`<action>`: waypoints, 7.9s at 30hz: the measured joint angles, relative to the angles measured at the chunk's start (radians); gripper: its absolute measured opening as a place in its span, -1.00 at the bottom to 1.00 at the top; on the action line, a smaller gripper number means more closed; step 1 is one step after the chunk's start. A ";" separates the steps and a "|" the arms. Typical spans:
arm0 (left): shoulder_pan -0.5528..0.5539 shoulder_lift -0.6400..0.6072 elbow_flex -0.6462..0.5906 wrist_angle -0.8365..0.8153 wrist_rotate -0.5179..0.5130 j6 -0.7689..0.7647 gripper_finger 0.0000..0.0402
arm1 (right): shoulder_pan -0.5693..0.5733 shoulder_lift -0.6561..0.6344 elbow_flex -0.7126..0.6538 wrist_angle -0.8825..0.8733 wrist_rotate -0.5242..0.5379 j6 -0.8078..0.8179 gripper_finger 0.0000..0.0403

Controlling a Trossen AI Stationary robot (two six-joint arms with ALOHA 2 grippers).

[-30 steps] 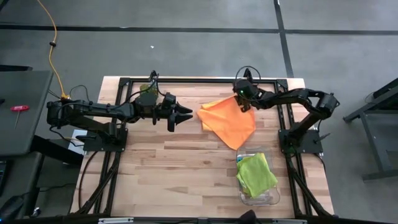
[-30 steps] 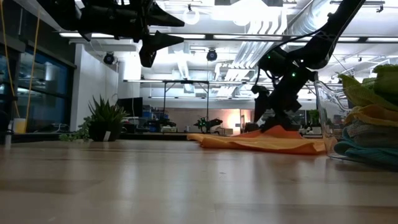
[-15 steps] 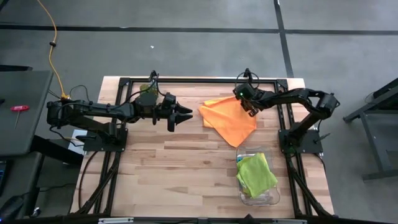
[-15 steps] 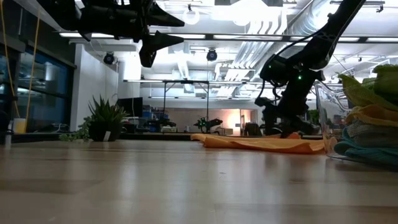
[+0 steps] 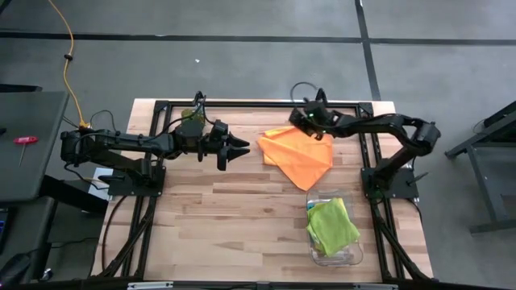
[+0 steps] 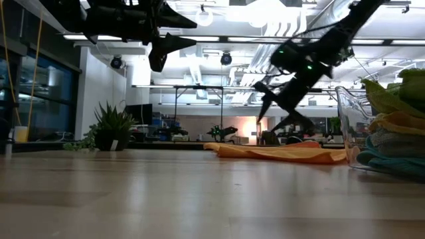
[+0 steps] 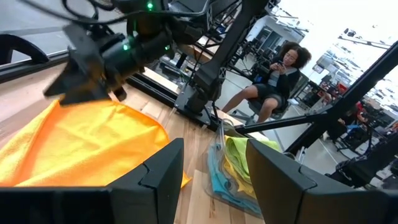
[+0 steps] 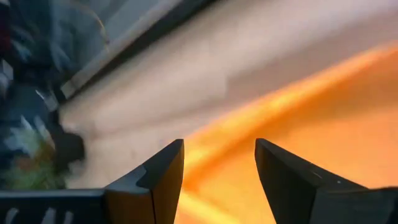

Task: Fold microfiber towels
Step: Fold the orange microfiber cloth

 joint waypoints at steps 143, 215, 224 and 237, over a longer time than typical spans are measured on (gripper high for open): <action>-0.013 0.000 0.021 0.008 -0.001 0.157 -0.19 | 0.279 -0.543 0.206 -0.645 -0.136 -1.109 -0.06; -0.013 0.000 0.024 0.007 -0.003 0.133 -0.19 | 0.553 0.457 0.581 -1.175 -0.297 -0.704 -0.92; -0.013 0.000 0.024 0.003 -0.002 0.137 -0.19 | 0.544 0.387 0.580 -1.218 -0.299 -0.789 -0.99; -0.013 0.000 0.024 -0.005 -0.006 0.159 -0.19 | 0.366 0.157 0.580 -1.241 -0.174 -0.784 -1.00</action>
